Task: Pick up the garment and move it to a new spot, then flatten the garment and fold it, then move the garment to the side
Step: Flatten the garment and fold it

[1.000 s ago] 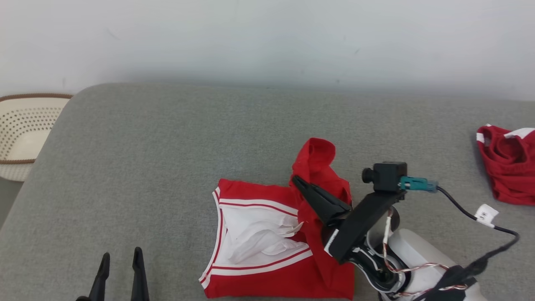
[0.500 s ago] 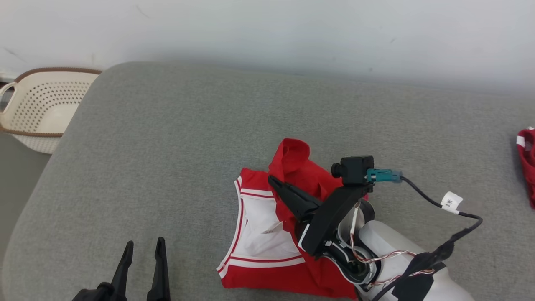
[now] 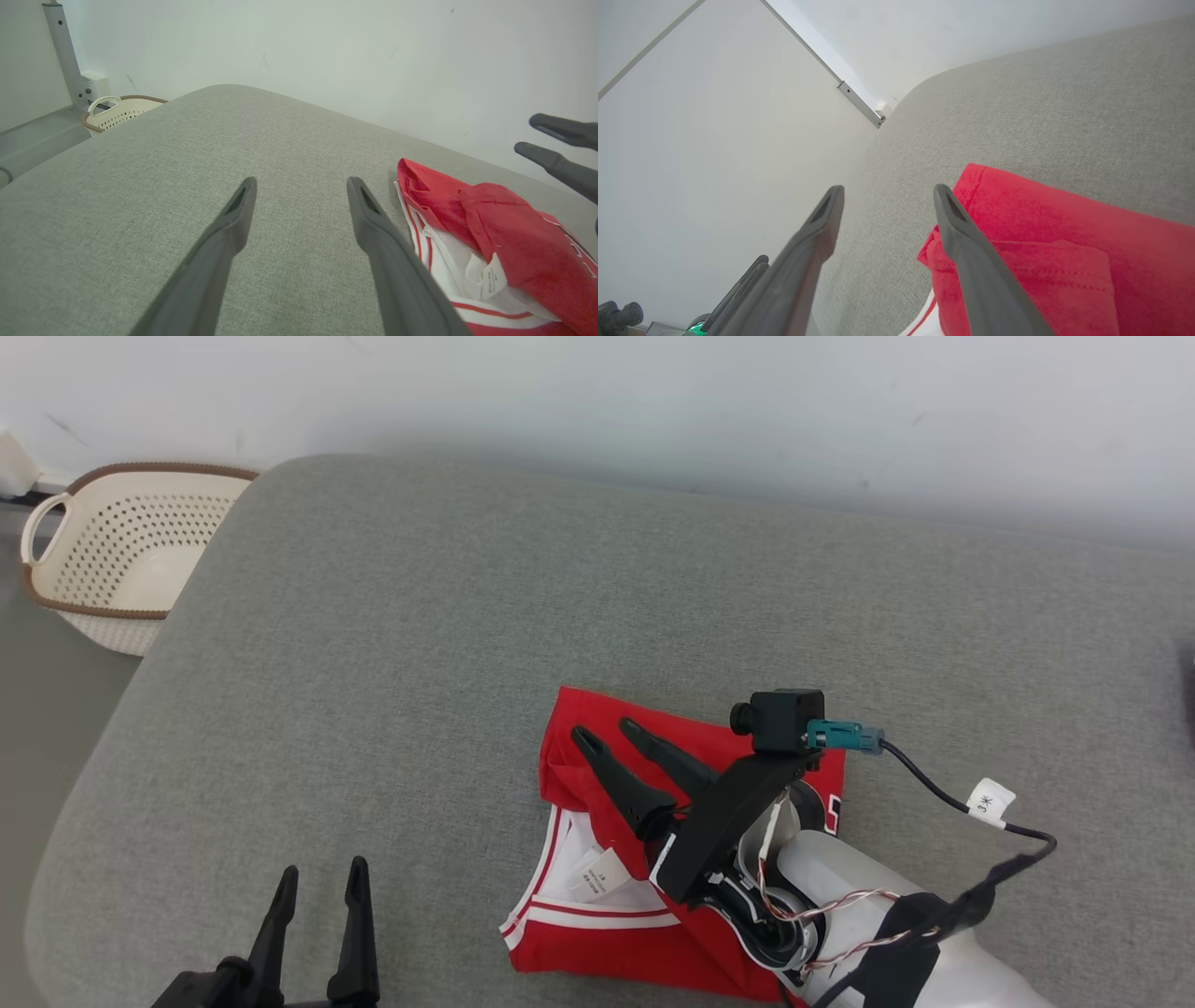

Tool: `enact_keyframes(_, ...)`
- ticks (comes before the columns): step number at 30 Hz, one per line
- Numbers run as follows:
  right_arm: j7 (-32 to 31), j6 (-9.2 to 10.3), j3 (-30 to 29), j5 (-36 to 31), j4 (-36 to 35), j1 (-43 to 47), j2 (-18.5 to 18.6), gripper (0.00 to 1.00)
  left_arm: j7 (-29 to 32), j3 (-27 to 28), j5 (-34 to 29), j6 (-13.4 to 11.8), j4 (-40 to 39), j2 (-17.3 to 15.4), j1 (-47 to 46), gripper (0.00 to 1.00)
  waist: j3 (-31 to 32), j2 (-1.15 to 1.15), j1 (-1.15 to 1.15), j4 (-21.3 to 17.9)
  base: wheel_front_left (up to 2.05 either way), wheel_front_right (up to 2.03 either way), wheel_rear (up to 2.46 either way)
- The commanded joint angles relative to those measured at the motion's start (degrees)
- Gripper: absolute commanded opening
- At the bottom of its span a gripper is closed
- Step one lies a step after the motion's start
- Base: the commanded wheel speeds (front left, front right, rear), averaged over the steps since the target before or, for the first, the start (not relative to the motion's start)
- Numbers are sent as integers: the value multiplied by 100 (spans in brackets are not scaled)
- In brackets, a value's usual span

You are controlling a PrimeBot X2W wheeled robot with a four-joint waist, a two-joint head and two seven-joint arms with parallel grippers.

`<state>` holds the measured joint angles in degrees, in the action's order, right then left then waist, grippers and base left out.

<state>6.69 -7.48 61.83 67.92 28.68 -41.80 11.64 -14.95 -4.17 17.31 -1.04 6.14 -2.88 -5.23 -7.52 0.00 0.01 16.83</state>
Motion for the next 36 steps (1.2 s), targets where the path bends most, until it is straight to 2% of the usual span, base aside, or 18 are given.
enact_keyframes(1, 116, -3, 76, 80, -154, -55, 68, 100, -23, 70, -70, 19, 24, -5, 82, 100, 50, 0, -1, -83, 0, 0, 0)
enact_keyframes(10, 713, -3, 41, 96, -884, -107, 657, 100, -23, 214, -152, 37, 2, -3, 172, 100, 201, 0, -1, -315, 0, 0, 0)
enact_keyframes(15, 803, -3, -163, -35, -963, -5, 979, 100, -23, 243, -176, 26, -18, -5, 223, 100, 264, 0, -1, -382, 0, 0, 0)
enact_keyframes(21, 837, -3, -348, -252, -712, 210, 1325, 100, -23, 303, -186, 70, -28, -5, 279, 100, 312, 0, -1, -405, 0, 0, 0)
enact_keyframes(26, 733, -3, -282, -274, -534, 405, 1378, 100, -23, 378, -213, 36, -75, -5, 318, 100, 317, 0, -1, -399, 0, 0, 0)
enact_keyframes(36, 381, -3, 97, -205, -46, 372, 1025, 100, -23, 386, -231, 26, -146, -5, 257, 100, 199, 0, -1, -308, 0, 0, 0)
